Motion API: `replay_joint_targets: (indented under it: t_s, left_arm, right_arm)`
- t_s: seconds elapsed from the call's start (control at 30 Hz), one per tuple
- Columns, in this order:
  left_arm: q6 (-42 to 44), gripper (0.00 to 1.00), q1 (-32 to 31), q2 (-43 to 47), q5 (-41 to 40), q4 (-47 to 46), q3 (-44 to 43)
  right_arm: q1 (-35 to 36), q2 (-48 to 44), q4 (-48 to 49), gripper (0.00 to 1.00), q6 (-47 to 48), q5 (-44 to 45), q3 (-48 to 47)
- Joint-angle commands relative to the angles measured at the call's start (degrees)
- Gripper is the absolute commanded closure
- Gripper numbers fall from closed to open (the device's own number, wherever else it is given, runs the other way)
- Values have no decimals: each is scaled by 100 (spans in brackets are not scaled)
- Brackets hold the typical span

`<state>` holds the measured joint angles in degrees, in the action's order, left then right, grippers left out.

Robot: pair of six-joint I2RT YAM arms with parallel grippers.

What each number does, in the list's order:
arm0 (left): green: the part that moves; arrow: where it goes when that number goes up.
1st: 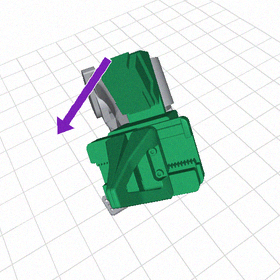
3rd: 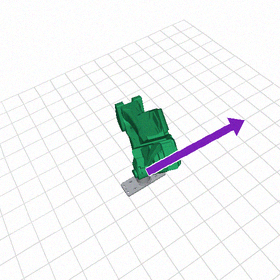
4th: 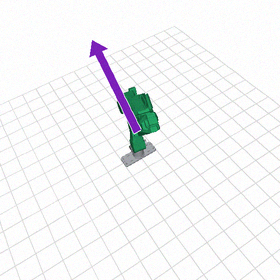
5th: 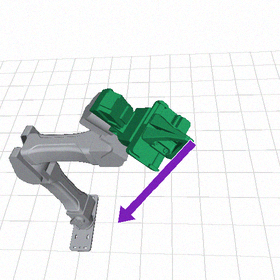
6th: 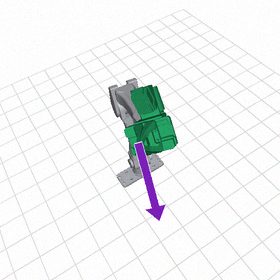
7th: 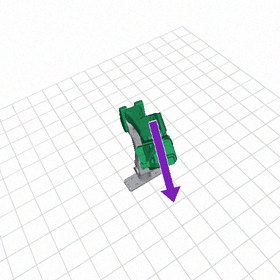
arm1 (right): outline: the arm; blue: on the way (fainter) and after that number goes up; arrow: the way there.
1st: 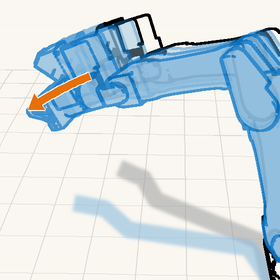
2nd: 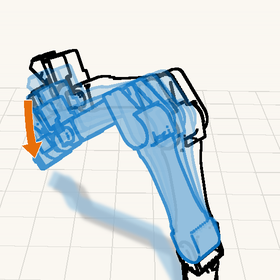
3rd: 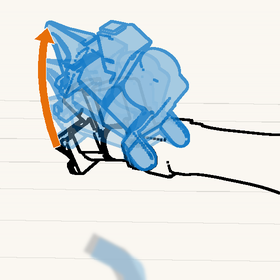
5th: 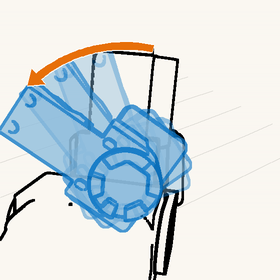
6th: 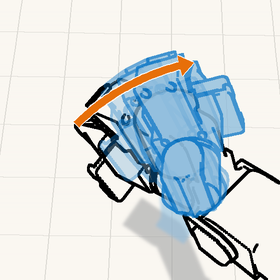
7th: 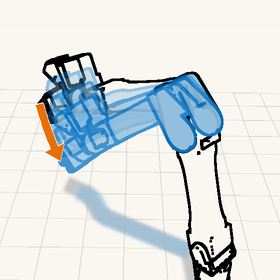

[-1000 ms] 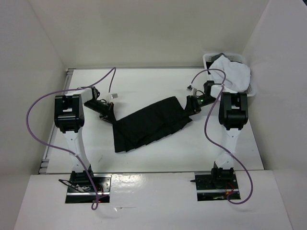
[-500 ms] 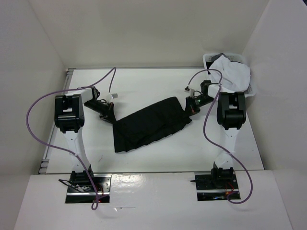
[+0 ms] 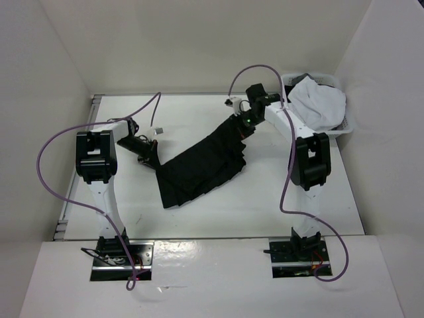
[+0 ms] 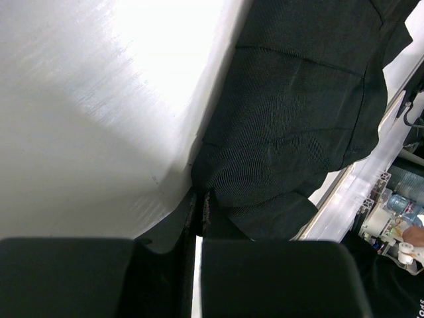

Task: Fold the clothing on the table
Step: Fold the skirt

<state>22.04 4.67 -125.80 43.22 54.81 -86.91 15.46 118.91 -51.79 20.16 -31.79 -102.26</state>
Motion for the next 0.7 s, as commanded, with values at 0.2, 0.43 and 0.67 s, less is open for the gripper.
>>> replay_joint_targets:
  t_s: [0.2, 0.43, 0.67]
  left_arm:
    - [2, 100, -36, -76, -393, -488, -89]
    - [-51, 100, -36, -24, -393, -488, -142]
    - [-165, 100, -36, 29, -393, -594, -27]
  right_arm:
    - [738, -352, -1104, 100, 163, 41, -1085]
    - [1669, -97, -1290, 100, 295, 32, -1095]
    - [2320, 228, -1351, 100, 242, 85, -1472]
